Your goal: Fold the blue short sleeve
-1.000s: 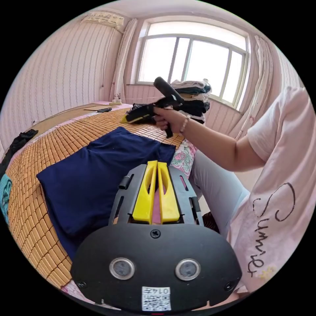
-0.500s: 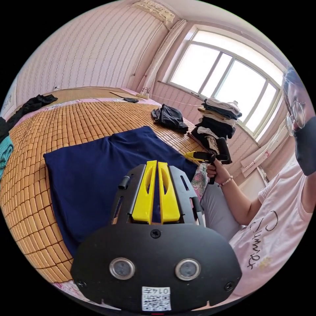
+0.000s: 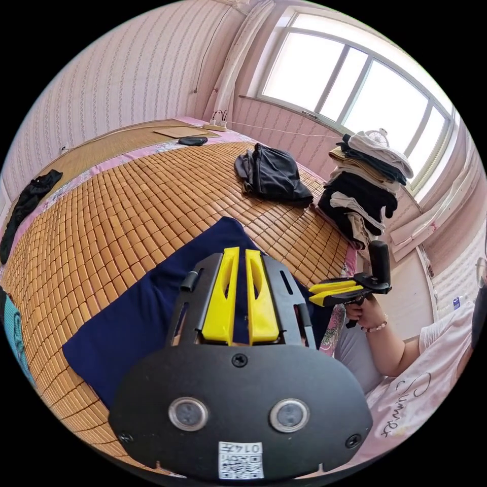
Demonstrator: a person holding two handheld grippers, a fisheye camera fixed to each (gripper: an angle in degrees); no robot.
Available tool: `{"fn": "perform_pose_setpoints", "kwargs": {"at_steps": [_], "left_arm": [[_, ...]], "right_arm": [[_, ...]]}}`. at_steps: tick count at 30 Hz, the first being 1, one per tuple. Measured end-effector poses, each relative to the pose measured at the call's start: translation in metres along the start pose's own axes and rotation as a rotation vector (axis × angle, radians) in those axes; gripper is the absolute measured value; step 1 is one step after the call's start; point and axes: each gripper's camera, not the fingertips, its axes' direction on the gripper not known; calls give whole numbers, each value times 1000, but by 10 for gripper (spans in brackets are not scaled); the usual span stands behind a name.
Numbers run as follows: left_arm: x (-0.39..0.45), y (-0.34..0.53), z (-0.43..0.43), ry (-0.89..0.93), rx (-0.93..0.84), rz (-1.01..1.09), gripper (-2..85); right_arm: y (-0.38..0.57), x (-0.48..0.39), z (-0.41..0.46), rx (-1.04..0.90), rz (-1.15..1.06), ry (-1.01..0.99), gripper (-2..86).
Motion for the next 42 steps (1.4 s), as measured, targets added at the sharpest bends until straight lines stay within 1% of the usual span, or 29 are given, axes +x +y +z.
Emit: {"fn": "perform_pose_setpoints", "kwargs": {"at_steps": [6, 8, 11, 15, 16, 17, 21, 23, 25, 28, 30, 33, 35, 37, 38, 40, 42], "left_arm": [[-3, -57, 65, -72, -43, -59, 51], [0, -80, 97, -106, -116, -49, 60], [11, -101, 133, -153, -169, -11, 68], [21, -113, 170, -240, -247, 31, 79], [20, -112, 184, -275, -303, 37, 80], [19, -110, 188, -270, -285, 40, 78], [15, -106, 190, -223, -254, 27, 63], [17, -104, 190, -207, -248, 42, 37], [20, -105, 189, -226, -254, 49, 18], [24, -107, 187, -264, -272, 61, 2], [25, -109, 180, -268, -253, 49, -3], [24, -113, 161, -202, -166, 3, -7], [25, -119, 144, -118, -95, -31, -8], [27, -122, 131, -44, -53, -47, -9], [29, -124, 121, -6, -24, -48, -9], [33, -124, 105, 29, 11, -43, -9], [34, -123, 88, 68, 33, -37, -9]], "right_arm": [[3, 19, -23, 49, 32, 12, 31], [4, 24, -28, 52, 36, 6, 31], [4, 28, -34, 44, 27, 16, 36], [7, 37, -50, 81, 59, 74, 90], [6, 41, -51, 78, 54, 70, 112], [6, 42, -51, 73, 55, 56, 114], [1, 44, -37, 45, 16, -34, 115], [-1, 42, -31, 31, 3, -30, 97], [-4, 43, -24, 0, 4, 23, 47], [-2, 51, -30, 8, 32, 2, 34], [1, 54, -37, 31, 43, 5, 30], [4, 62, -54, 68, 58, 31, 26], [10, 68, -73, 143, 58, -29, 25], [19, 78, -96, 248, 44, -179, 24], [21, 81, -100, 266, 45, -212, 24], [30, 88, -112, 343, 36, -335, 23], [33, 85, -114, 379, 0, -411, 24]]}}
